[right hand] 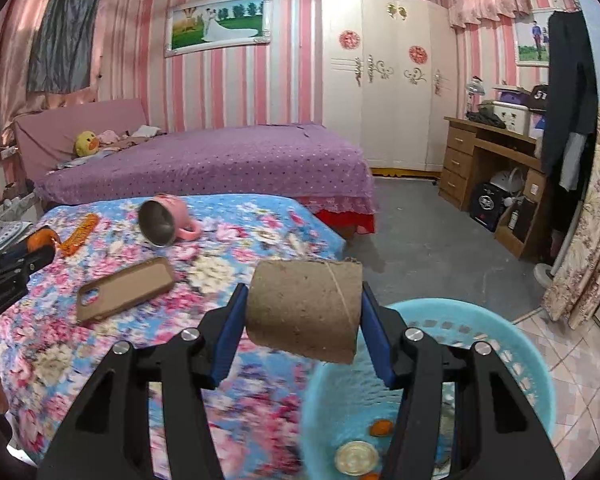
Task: Collect trash
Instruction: 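Carry the orange fruit and cardboard tube to the basket and open the left tool, then open the right tool to drop the cardboard tube into the basket, then move both tools back over the bed and grasp the orange snack packet with the left tool, then grasp the second brown cardboard tube beside the pink mug with the right tool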
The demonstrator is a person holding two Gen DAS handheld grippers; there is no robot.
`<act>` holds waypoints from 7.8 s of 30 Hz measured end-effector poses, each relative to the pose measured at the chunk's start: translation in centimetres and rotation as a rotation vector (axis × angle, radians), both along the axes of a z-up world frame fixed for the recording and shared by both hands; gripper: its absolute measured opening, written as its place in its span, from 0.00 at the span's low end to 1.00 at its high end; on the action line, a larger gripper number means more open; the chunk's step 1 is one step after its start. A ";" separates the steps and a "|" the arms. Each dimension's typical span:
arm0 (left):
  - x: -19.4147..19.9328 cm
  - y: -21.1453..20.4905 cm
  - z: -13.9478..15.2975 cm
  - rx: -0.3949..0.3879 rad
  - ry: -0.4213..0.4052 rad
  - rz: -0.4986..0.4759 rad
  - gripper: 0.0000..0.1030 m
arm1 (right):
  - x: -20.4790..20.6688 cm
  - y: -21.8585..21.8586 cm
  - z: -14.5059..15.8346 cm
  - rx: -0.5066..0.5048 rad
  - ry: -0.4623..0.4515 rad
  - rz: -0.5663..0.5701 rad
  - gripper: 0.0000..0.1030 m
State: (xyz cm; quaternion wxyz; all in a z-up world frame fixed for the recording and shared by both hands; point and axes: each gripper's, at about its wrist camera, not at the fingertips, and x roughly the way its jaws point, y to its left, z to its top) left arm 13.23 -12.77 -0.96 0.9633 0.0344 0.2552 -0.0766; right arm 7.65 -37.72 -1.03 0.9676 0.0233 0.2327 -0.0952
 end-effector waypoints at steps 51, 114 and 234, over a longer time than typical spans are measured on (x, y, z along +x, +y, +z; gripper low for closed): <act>-3.5 -19.9 -2.4 0.001 0.031 -0.264 0.92 | -7.4 -16.9 -2.0 0.025 0.012 -0.281 0.53; 5.8 12.9 -1.7 0.068 0.049 0.206 0.95 | 6.2 6.3 -2.8 -0.032 0.059 -0.022 0.96; 13.1 25.3 1.4 -0.111 0.125 0.353 0.23 | 21.7 20.4 3.3 -0.150 0.079 0.212 0.51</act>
